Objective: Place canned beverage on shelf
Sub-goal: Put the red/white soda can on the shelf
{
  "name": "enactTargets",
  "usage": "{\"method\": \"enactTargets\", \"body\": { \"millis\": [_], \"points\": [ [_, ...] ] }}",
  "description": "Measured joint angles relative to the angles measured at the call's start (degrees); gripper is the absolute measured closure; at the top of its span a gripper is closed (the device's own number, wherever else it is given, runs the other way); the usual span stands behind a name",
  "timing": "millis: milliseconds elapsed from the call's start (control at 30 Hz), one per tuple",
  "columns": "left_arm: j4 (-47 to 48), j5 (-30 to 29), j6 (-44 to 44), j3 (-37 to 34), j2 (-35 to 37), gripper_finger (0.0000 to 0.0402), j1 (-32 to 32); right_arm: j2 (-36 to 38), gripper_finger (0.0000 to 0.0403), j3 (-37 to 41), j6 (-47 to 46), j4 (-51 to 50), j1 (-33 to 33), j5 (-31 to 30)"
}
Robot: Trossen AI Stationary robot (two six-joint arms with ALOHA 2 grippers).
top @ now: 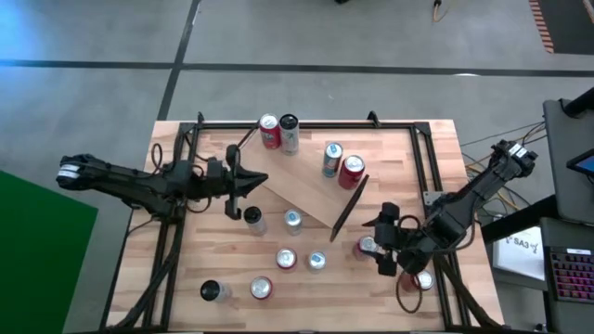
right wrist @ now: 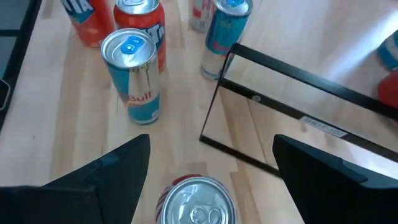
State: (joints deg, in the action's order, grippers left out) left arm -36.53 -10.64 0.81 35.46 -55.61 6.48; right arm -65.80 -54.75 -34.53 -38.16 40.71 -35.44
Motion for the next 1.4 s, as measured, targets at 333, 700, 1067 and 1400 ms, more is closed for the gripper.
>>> {"method": "enactTargets", "body": {
  "millis": [333,700,1067,1400],
  "points": [
    [-6.21,1.19,-0.39,0.0,-2.93,0.0402,0.35,-0.02,0.0076,2.03,-6.6,-0.13,4.92,-1.2],
    [-7.57,1.18,0.95,0.02,-5.47,0.0402,0.35,-0.02,0.0076,3.53,-12.15,-0.54,7.04,-2.08],
    [-7.59,1.17,1.21,0.02,-5.51,0.0402,0.35,-0.04,0.0076,6.5,-16.08,-0.26,7.27,-2.01],
    [-7.61,1.16,1.21,0.04,-5.51,0.0402,0.35,-0.04,0.0076,6.57,-16.97,-0.05,7.41,-2.06]
  ]
}}
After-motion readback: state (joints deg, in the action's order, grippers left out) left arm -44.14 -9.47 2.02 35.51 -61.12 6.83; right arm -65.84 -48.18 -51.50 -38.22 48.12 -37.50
